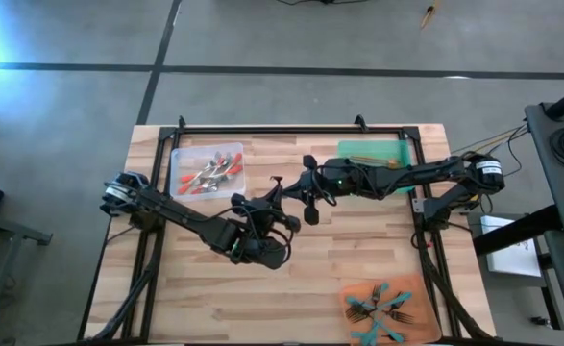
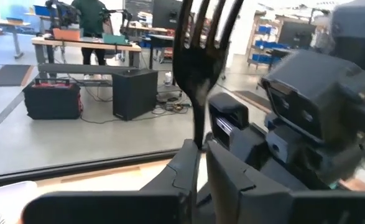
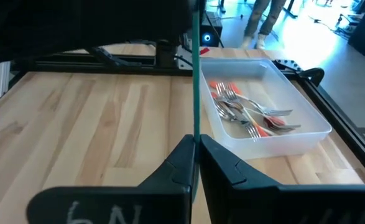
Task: Sort silverware by color (type)
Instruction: Put the blue fork into the orange bin
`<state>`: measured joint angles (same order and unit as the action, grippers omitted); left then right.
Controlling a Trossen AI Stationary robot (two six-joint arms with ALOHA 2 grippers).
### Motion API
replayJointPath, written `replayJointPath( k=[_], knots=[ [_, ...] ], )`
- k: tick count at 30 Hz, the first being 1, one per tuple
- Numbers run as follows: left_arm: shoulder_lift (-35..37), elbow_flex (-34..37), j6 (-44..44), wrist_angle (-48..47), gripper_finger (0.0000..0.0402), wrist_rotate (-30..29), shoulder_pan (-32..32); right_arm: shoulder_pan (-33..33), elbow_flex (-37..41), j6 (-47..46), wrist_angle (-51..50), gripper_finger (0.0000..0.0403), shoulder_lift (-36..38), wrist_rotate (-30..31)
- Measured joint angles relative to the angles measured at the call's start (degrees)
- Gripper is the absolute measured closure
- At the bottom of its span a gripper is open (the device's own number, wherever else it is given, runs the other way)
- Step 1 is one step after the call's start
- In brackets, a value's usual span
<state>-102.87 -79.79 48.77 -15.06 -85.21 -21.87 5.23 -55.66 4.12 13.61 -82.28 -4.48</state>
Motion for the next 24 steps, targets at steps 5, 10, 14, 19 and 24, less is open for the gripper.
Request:
replayJointPath(
  k=[5, 10, 14, 19, 24],
  knots=[
    [0.0, 0.0, -1.8, -0.4, 0.035, 4.3, -0.1, 0.5, 0.0, 0.4, -0.2, 0.0394, 0.0, 3.7],
    [0.0, 0.1, -5.8, -2.5, 0.031, 8.9, -0.8, 2.5, -1.9, 3.1, -10.7, 0.0394, 2.0, 7.3],
    [0.0, 0.1, -6.2, -4.5, 0.0295, 11.9, -2.4, 4.1, -5.4, 3.3, -29.6, 0.0394, 6.1, 8.1],
    [0.0, 0.1, -5.9, -6.8, 0.0295, 13.6, -4.6, 2.8, -6.1, -0.2, -48.3, 0.0394, 11.4, 6.9],
    [0.0, 0.1, -4.0, -9.7, 0.0301, 13.6, -5.9, -1.6, -4.0, -8.7, -57.8, 0.0394, 17.9, 1.5]
  ],
)
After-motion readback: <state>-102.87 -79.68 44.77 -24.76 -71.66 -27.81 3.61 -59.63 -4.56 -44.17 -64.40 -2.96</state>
